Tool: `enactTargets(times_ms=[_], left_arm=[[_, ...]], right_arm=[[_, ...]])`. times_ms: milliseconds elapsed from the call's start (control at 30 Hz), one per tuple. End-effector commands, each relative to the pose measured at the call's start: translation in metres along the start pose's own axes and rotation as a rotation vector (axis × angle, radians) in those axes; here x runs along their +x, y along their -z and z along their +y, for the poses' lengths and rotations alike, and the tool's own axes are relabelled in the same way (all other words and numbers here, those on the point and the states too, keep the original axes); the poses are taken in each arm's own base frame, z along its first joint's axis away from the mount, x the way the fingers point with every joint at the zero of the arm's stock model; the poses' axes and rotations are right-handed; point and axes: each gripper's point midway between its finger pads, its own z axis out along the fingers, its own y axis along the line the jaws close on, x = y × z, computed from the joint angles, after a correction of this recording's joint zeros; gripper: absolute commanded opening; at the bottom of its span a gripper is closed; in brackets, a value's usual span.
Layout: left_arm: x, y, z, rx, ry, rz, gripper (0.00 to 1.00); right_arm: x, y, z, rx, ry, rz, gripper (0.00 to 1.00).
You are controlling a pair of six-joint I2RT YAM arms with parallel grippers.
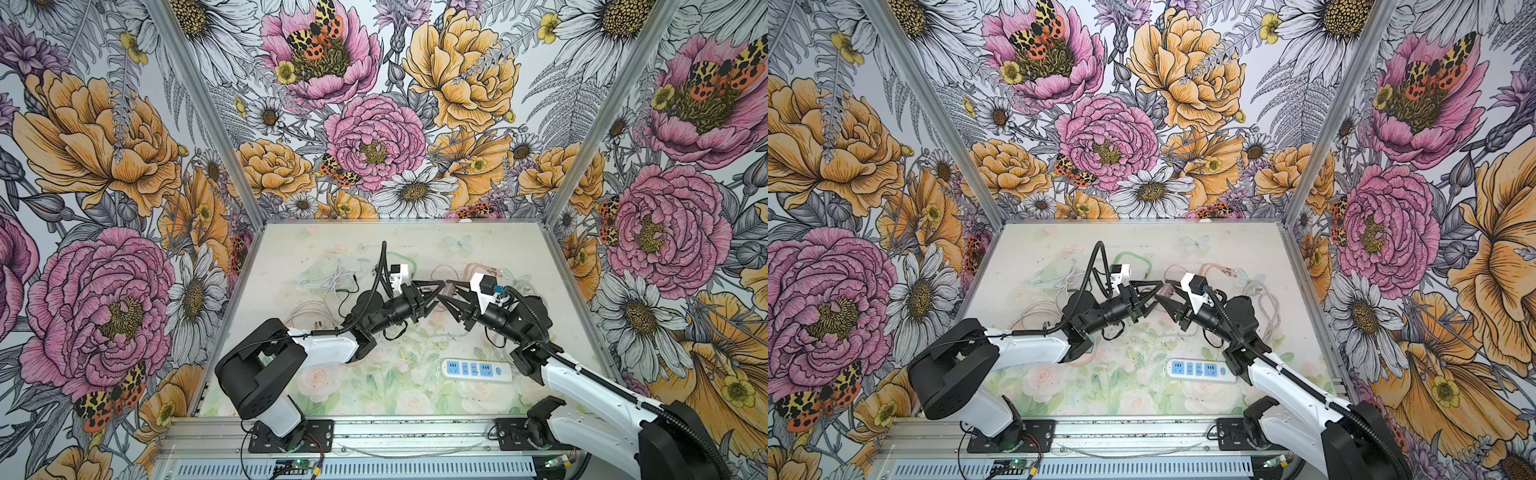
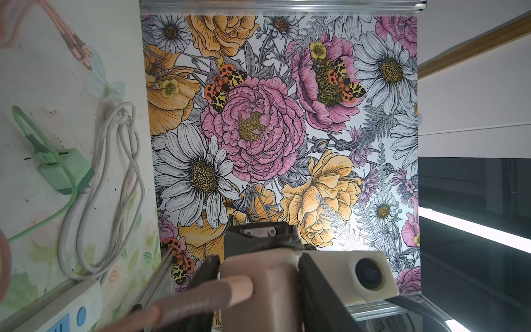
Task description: Insert the plug
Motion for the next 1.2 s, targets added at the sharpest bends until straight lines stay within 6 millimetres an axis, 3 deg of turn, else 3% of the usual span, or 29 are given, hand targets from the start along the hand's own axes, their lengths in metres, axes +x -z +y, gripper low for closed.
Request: enactTargets(times_ms=[0,167,633,733,800,833,967,1167], left_arm=[[0.014,-0.008,-0.029,0.092,-0.020,0.045,0.45],[0.019,-0.009,-0.036,0.100,-0.020,0.067,0.43],[0.023,-0.002,-0.035,0.032,-0.087,0.094,0.21],[0.017,0.004,-0.028,-0.041,-0.141,0.077,0.20],[0.010,0.011,-0.019,-0.138,-0.202,0.057,0.20],[0.006,0.015,-0.015,-0.190,-0.236,0.045,0.19],[-0.011,0.039,0.001,-0.440,-0.394,0.006,0.18],[-0.021,0.054,0.002,-0.524,-0.467,0.028,0.18]], right_arm=[[-0.008,-0.002,0.000,0.005,0.039,-0.039,0.03],[-0.003,-0.002,0.000,0.007,0.036,-0.032,0.02],[0.009,0.004,-0.005,0.054,0.027,-0.007,0.09],[0.008,0.006,-0.009,0.081,0.019,0.000,0.26],[0.008,0.008,-0.011,0.098,0.005,0.014,0.55],[0.008,0.009,-0.012,0.109,-0.008,0.020,0.59],[0.009,0.020,-0.018,0.180,-0.064,0.052,0.65],[0.019,0.051,-0.043,0.413,-0.239,0.138,0.71]])
